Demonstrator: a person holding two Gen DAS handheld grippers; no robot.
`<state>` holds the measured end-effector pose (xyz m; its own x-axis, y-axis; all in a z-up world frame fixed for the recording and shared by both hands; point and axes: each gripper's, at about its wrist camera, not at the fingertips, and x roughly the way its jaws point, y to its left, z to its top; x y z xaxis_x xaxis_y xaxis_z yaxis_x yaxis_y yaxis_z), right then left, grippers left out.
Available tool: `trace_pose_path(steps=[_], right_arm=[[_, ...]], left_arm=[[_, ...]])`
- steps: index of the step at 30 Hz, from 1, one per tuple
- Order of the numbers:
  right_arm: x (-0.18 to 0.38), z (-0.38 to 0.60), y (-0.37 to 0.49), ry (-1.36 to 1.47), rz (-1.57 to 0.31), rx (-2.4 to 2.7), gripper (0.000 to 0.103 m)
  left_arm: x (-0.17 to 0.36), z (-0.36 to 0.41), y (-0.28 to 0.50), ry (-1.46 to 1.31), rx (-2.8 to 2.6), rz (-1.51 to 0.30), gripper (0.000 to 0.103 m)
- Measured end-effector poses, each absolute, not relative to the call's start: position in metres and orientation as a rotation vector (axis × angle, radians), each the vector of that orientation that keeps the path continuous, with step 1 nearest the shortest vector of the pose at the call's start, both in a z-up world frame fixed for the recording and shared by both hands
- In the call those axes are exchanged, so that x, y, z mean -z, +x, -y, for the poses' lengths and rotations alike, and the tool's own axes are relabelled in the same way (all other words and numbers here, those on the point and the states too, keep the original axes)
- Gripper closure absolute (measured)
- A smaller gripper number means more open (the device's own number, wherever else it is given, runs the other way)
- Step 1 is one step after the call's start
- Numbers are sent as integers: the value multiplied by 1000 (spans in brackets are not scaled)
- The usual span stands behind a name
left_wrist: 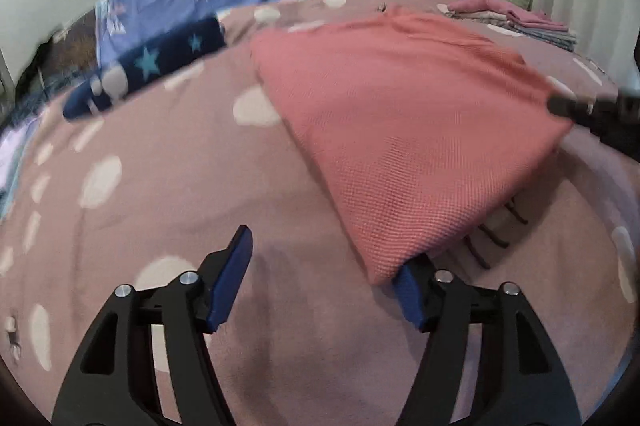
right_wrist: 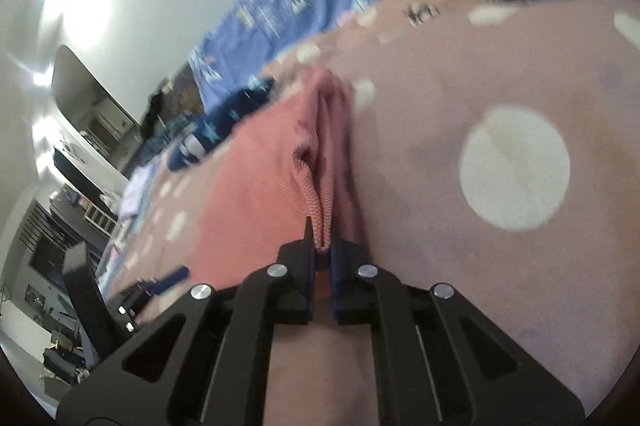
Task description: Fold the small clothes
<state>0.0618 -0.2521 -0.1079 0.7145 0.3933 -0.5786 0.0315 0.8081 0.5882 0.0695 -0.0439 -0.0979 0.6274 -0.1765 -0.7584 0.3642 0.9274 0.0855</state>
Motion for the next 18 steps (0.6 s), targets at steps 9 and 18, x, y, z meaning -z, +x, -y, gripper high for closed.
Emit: trace_pose_path(steps=[9,18], right_arm=[[69,259,50,485,-663,-223,78],[75,208,109,201,-733,-209,86]], left_arm=[[78,38,46,186,514,-881,85],[78,77,76,238,529,-845,94]])
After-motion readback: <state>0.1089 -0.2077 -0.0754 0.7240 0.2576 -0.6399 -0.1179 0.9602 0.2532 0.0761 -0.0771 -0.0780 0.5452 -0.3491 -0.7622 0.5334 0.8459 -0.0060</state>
